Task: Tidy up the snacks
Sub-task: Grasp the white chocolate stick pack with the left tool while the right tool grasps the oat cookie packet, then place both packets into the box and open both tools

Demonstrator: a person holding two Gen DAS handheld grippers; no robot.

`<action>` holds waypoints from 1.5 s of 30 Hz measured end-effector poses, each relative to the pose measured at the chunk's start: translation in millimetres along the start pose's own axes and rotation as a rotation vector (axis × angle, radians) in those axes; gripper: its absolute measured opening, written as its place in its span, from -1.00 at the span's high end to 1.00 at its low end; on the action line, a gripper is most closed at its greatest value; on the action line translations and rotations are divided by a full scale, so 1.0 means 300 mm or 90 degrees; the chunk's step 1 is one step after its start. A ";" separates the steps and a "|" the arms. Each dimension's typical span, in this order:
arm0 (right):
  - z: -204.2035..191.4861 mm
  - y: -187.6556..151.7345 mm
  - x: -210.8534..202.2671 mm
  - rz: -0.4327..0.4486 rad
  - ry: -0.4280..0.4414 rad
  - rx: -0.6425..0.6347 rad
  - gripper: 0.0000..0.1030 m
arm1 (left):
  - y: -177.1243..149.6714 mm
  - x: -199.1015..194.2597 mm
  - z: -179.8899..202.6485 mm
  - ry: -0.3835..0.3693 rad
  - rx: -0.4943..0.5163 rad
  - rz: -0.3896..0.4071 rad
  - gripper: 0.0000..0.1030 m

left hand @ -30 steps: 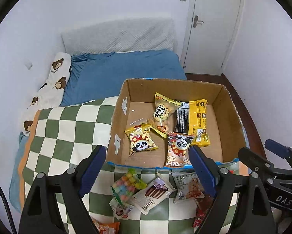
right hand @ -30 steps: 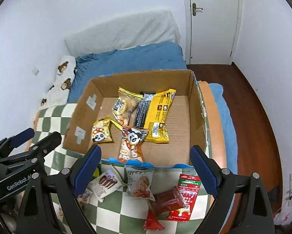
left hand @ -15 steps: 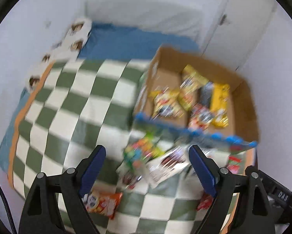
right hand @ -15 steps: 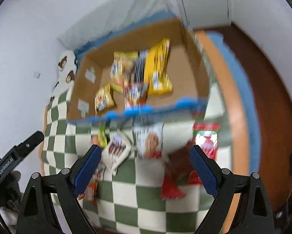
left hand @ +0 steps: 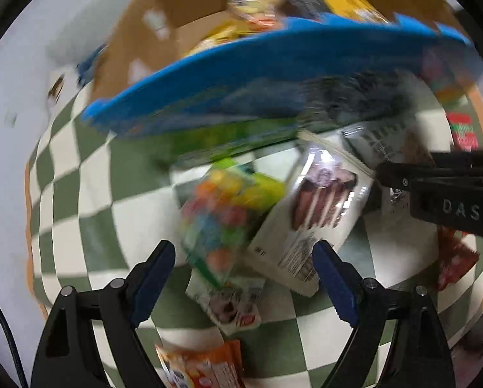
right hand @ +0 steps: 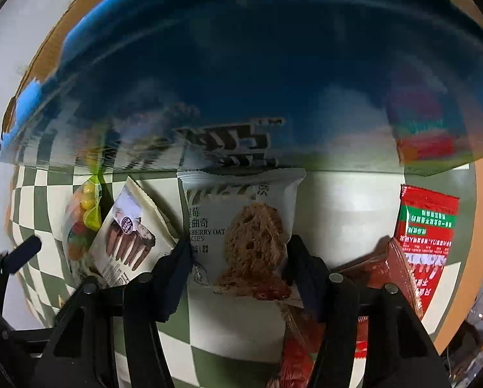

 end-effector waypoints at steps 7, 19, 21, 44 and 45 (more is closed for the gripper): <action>0.087 -0.098 -0.040 -0.033 0.019 0.026 -0.04 | 0.029 0.043 0.151 -0.030 0.147 -0.022 -0.69; 0.108 -0.213 -0.034 -0.073 0.055 0.043 -0.04 | -0.017 0.085 0.032 -0.109 -0.108 -0.127 -0.08; 0.098 -0.234 -0.029 -0.084 0.073 0.044 -0.04 | -0.076 0.092 -0.025 -0.136 -0.189 -0.163 -0.08; 0.019 -0.287 -0.110 -0.053 0.115 0.047 0.02 | -0.224 -0.152 -0.057 -0.201 -0.247 -0.097 -0.09; 0.025 -0.268 -0.157 -0.035 0.127 0.048 0.02 | -0.192 -0.206 -0.062 -0.217 -0.248 -0.082 -0.09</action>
Point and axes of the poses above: each gripper's, at about its wrist camera, not at the fingertips, and x roughly the way its jaws point, z to its right, y to its top, the point moved 2 cm from there along x, roughly the way its jaws point, and after that the axes turned 13 degrees about -x, right-handed, at the moved point
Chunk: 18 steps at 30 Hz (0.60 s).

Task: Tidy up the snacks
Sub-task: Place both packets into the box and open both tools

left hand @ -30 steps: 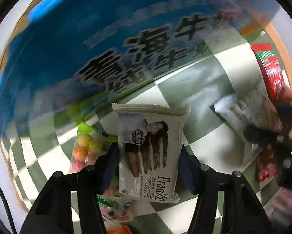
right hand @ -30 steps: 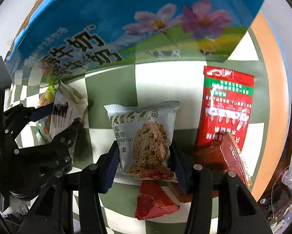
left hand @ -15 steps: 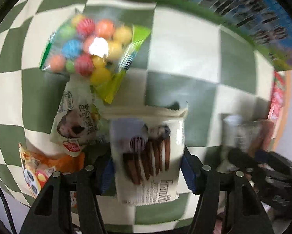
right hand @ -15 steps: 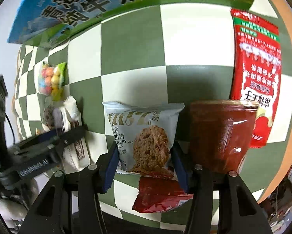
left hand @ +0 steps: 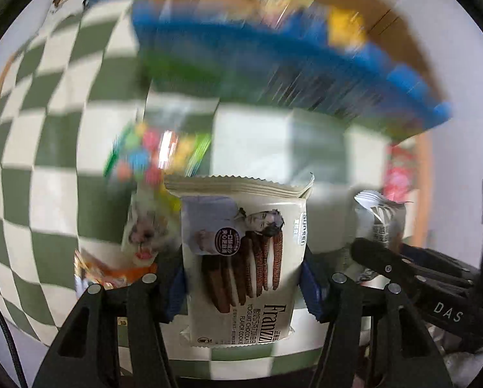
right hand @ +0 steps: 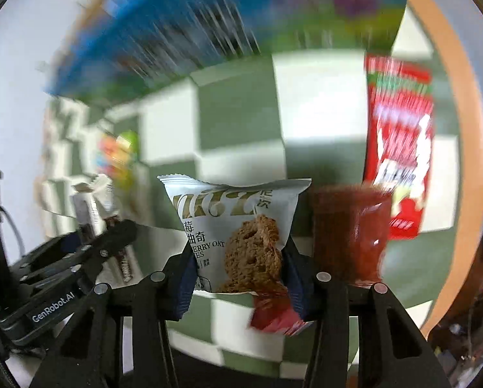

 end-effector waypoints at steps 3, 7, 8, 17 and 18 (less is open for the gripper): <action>-0.017 0.094 -0.184 0.070 0.022 -0.009 0.02 | 0.107 -0.157 0.073 -0.047 0.024 0.037 -0.09; 0.021 0.284 -0.387 0.146 0.004 -0.027 0.02 | 0.354 -0.266 0.169 -0.053 0.053 0.074 -0.10; 0.042 0.345 -0.417 0.158 -0.021 -0.033 0.02 | 0.406 -0.263 0.174 -0.040 0.061 0.089 -0.10; 0.301 0.757 -0.353 0.113 -0.132 0.012 0.02 | 0.885 -0.082 0.235 0.075 0.066 0.068 -0.10; 0.312 0.792 -0.327 0.106 -0.138 0.016 0.02 | 0.908 -0.046 0.229 0.080 0.061 0.063 -0.10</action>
Point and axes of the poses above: each gripper's, at about its wrist camera, not at the fingertips, and x roughly the way its jaws point, z to its right, y to its top, the point moved 2 cm from there along x, roughly the way its jaws point, and after that the axes turned 13 degrees about -x, right-handed, at the moved point
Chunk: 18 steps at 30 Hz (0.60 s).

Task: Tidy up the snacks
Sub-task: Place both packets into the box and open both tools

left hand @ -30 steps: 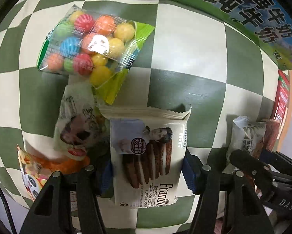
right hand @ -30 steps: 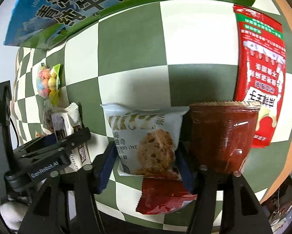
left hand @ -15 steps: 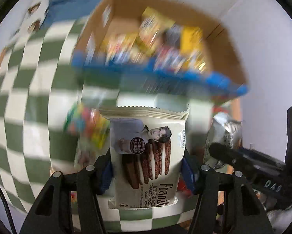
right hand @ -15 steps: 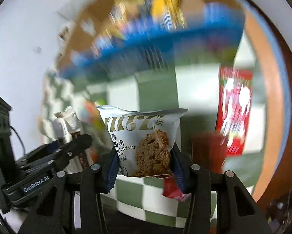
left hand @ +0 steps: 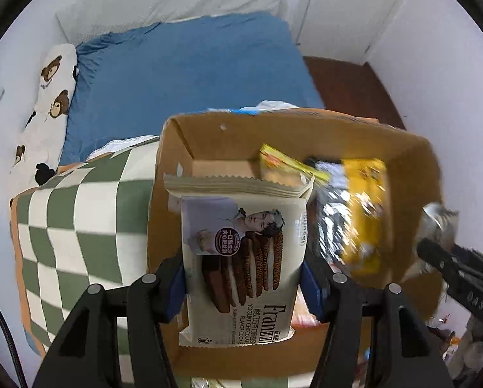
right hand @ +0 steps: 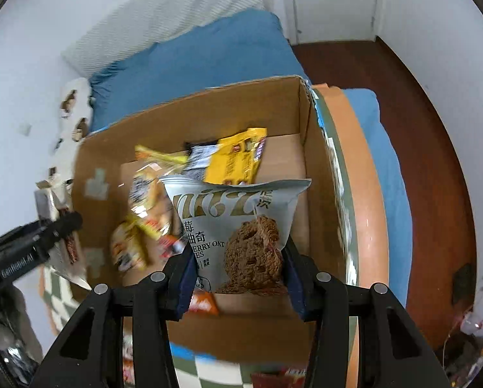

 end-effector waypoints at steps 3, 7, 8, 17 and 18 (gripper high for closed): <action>0.029 0.047 0.070 -0.021 -0.013 0.006 0.02 | 0.048 0.093 -0.012 0.011 -0.009 -0.020 -0.10; 0.036 0.066 0.153 -0.033 -0.020 0.022 0.01 | 0.103 0.189 -0.015 0.013 -0.021 -0.058 -0.13; 0.039 0.064 0.158 -0.037 -0.021 0.028 -0.02 | 0.112 0.209 -0.017 0.013 -0.025 -0.062 -0.16; 0.032 0.077 0.242 -0.061 -0.026 0.021 -0.65 | 0.106 0.230 0.003 -0.004 -0.032 -0.066 -0.71; 0.028 0.078 0.248 -0.061 -0.027 0.020 -0.68 | 0.102 0.227 0.004 -0.005 -0.031 -0.065 -0.71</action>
Point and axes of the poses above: each gripper's, at about its wrist camera, not at the fingertips, and x roughly the way its jaws point, z to its right, y to its top, the point moved 2 cm from there along x, roughly the way its jaws point, and after that the axes turned 13 degrees about -x, right-handed, at the moved point
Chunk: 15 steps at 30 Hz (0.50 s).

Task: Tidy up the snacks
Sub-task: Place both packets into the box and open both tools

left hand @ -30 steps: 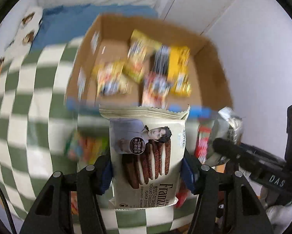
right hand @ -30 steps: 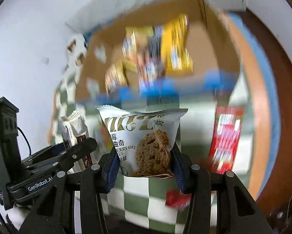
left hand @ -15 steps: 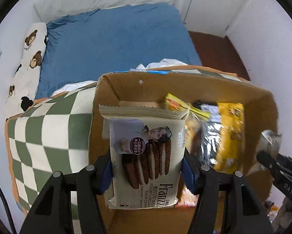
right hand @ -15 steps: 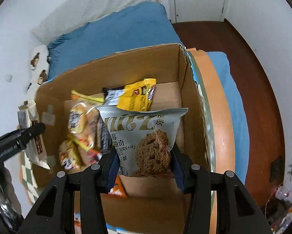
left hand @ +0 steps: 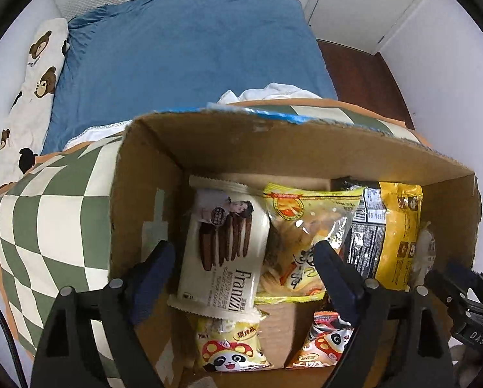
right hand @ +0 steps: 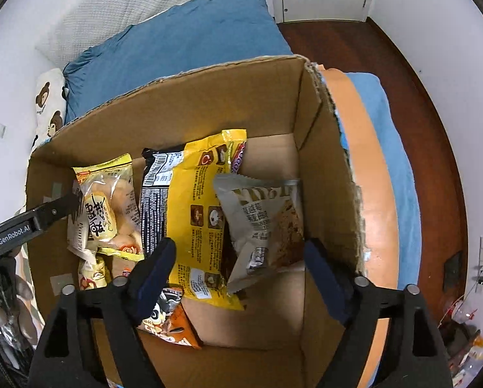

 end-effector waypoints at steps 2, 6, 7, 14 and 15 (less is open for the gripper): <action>-0.012 0.001 0.004 0.000 -0.004 -0.006 -0.73 | -0.015 -0.013 0.004 -0.005 0.002 0.010 -0.71; -0.039 -0.006 0.006 0.007 -0.010 -0.018 -0.76 | -0.057 -0.054 0.005 -0.003 0.004 0.046 -0.71; -0.049 -0.014 0.003 0.011 -0.012 -0.024 -0.76 | -0.073 -0.070 0.004 -0.005 0.003 0.058 -0.71; -0.095 -0.084 -0.058 0.044 -0.018 -0.050 -0.76 | -0.203 -0.175 0.006 -0.014 0.012 0.130 -0.71; -0.103 -0.097 -0.070 0.050 -0.018 -0.054 -0.83 | -0.226 -0.195 0.006 -0.019 0.013 0.142 -0.71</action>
Point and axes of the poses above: each gripper's, at about its wrist camera, not at the fingertips, and x roughly the way its jaws point, z to its right, y to its top, the point moved 2 cm from there along x, roughly the way its jaws point, and after that the axes turned 13 degrees about -x, right-handed, at the moved point
